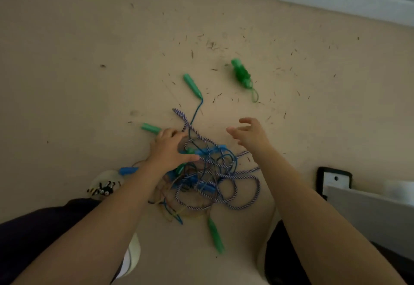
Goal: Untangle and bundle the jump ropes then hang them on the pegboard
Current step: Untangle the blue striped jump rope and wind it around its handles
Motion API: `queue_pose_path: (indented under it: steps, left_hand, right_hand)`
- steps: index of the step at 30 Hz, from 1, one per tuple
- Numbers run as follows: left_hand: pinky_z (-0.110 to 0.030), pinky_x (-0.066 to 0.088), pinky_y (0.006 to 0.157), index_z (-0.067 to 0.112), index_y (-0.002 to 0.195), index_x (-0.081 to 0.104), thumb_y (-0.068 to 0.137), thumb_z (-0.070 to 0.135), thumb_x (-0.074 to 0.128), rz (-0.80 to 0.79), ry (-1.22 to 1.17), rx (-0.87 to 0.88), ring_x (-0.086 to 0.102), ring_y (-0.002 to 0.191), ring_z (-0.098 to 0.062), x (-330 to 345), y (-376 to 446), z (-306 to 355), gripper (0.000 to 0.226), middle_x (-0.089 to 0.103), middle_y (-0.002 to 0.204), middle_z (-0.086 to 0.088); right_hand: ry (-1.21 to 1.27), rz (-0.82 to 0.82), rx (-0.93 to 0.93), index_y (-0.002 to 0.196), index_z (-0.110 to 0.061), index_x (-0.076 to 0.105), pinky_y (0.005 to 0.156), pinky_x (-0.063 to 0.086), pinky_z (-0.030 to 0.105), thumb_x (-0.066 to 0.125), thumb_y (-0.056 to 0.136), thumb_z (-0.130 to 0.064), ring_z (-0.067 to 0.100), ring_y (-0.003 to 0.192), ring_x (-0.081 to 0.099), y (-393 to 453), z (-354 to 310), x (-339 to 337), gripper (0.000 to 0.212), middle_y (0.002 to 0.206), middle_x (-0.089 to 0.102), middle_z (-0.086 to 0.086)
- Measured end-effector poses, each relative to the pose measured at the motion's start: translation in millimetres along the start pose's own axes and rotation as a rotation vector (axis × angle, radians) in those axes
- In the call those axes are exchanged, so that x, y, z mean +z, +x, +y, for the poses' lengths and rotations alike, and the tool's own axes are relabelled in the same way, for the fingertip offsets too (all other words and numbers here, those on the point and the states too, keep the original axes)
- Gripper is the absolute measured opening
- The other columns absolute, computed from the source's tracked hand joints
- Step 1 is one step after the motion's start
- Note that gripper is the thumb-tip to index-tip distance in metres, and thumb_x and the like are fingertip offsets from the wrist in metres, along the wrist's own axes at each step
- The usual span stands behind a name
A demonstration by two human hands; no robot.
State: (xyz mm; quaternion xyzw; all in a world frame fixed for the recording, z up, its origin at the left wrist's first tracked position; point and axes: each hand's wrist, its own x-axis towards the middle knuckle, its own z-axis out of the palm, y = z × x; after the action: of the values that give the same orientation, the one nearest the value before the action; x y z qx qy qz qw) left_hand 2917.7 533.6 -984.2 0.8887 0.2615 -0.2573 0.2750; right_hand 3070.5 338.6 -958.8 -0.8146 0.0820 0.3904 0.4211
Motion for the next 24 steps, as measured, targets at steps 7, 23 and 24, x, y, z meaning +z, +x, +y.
queue_pose_path:
  steps: [7,23,24]
  left_hand:
    - [-0.033,0.045,0.083,0.024,0.114,0.068,0.071,0.057,0.082,-0.080,-0.064,-0.003,0.052,0.107,-0.022,17.1,-10.3,-15.5,0.056,0.059,0.114,-0.003]
    - [-0.028,0.045,0.089,0.033,0.109,0.060,0.057,0.062,0.087,-0.126,-0.642,-0.034,0.052,0.115,-0.011,-51.0,-130.6,45.3,0.065,0.057,0.124,0.009]
    - [-0.027,0.045,0.087,0.037,0.111,0.058,0.047,0.072,0.085,-0.129,-0.687,0.014,0.054,0.114,-0.009,-62.8,-143.6,56.8,0.078,0.057,0.123,0.013]
  right_hand:
    - [-0.475,-0.253,-0.104,0.122,-0.015,0.061,0.088,0.051,0.033,0.084,0.074,-0.042,0.021,0.106,0.059,-16.9,53.7,44.2,0.059,0.116,0.060,0.003]
    - [-0.231,-0.402,-0.126,0.095,-0.007,0.074,0.076,0.049,0.032,0.063,0.095,-0.036,0.021,0.086,0.065,-160.9,-8.2,-14.6,0.031,0.100,0.073,0.016]
    - [-0.219,-0.394,-0.175,0.095,-0.008,0.075,0.078,0.051,0.033,0.064,0.094,-0.031,0.023,0.087,0.066,-176.9,-18.6,-17.5,0.026,0.099,0.074,0.016]
